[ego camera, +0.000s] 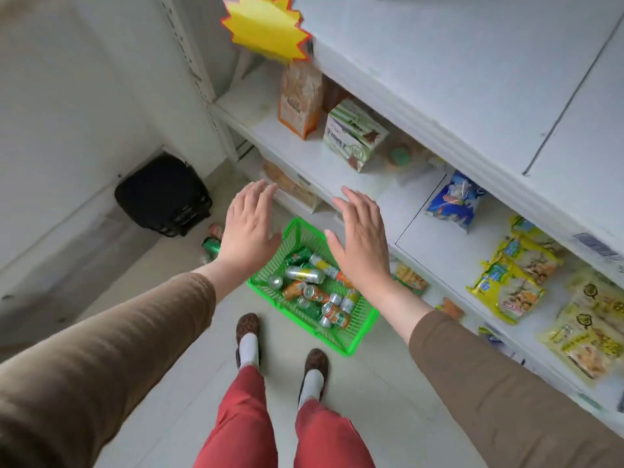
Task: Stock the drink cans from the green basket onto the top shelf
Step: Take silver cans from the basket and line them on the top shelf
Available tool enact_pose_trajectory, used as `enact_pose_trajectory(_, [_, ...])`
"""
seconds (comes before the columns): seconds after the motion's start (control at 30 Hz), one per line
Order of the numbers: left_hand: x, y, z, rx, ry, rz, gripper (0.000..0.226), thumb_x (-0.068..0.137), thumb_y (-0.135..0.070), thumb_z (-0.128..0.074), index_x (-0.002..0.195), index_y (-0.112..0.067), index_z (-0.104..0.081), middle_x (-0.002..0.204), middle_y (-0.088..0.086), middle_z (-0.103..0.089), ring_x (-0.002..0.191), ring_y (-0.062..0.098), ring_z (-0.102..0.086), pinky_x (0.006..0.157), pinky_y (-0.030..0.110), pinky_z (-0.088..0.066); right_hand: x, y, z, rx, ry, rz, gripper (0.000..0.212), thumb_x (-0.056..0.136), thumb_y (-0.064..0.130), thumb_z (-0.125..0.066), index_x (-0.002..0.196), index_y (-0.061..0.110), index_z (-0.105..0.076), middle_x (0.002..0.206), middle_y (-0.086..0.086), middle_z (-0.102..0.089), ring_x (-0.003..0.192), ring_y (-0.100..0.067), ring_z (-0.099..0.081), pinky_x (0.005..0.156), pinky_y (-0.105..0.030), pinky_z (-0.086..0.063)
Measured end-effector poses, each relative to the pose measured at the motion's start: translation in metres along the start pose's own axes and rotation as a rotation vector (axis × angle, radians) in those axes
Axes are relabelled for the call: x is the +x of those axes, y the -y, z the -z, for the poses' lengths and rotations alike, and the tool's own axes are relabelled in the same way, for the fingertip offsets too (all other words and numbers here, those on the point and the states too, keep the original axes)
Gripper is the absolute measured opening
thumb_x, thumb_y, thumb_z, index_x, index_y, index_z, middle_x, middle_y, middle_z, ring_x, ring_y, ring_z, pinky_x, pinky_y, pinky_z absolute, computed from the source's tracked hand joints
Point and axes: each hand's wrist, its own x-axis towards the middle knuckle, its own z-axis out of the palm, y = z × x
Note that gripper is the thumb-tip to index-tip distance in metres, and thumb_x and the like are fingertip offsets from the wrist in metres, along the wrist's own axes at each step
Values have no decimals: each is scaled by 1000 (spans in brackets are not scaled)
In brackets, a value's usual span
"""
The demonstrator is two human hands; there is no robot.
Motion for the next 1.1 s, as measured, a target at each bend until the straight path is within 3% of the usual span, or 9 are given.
enact_pose_trajectory(0.13, [-37, 16, -78, -14, 133, 61, 87, 69, -20, -72, 145, -8, -33, 147, 14, -37, 136, 35, -33, 115, 46, -28, -40, -34, -71, 45, 176, -136, 55, 90, 24, -67, 141, 15, -48, 149, -3, -45, 137, -26, -38, 116, -42, -34])
enact_pose_trajectory(0.27, [-63, 39, -166, -19, 287, 127, 84, 77, -30, -66, 148, -7, -28, 147, 15, -35, 136, 35, -33, 113, 46, -30, -67, -68, -154, 86, 300, -259, 52, 90, 23, -69, 138, 13, -49, 143, -6, -50, 134, -27, -41, 115, -41, -35])
enact_pose_trajectory(0.4, [-78, 67, -252, 5, 401, 141, 84, 81, -30, -65, 151, -7, -24, 150, 14, -32, 138, 34, -29, 116, 45, -25, -89, -107, -244, 90, 424, -355, 50, 92, 21, -68, 138, 12, -50, 138, -8, -53, 130, -30, -44, 110, -39, -36])
enact_pose_trajectory(0.53, [-77, 96, -328, 32, 486, 139, 83, 84, -29, -62, 153, -13, -17, 153, 8, -26, 141, 30, -23, 117, 42, -22, -101, -149, -334, 36, 590, -361, 53, 96, 26, -64, 143, 11, -45, 142, -8, -49, 135, -30, -40, 113, -41, -35])
enact_pose_trajectory(0.73, [-59, 134, -426, 92, 543, 140, 77, 86, -31, -60, 151, -16, -20, 149, 9, -31, 137, 29, -29, 115, 41, -28, -88, -191, -454, -14, 674, -357, 66, 97, 33, -66, 153, 13, -37, 150, -8, -44, 141, -29, -37, 116, -43, -36])
enact_pose_trajectory(0.93, [-47, 156, -488, 150, 600, 129, 75, 84, -31, -59, 148, -15, -25, 147, 10, -34, 135, 30, -32, 113, 45, -32, -76, -216, -535, -203, 847, -373, 77, 89, 38, -75, 151, 17, -36, 148, -10, -45, 137, -33, -38, 109, -48, -38])
enact_pose_trajectory(1.1, [-49, 162, -494, 127, 615, 125, 73, 86, -34, -59, 148, -16, -25, 146, 10, -36, 134, 31, -33, 114, 45, -30, -82, -220, -545, -151, 803, -447, 76, 86, 38, -79, 148, 15, -41, 146, -12, -44, 137, -34, -39, 106, -48, -43])
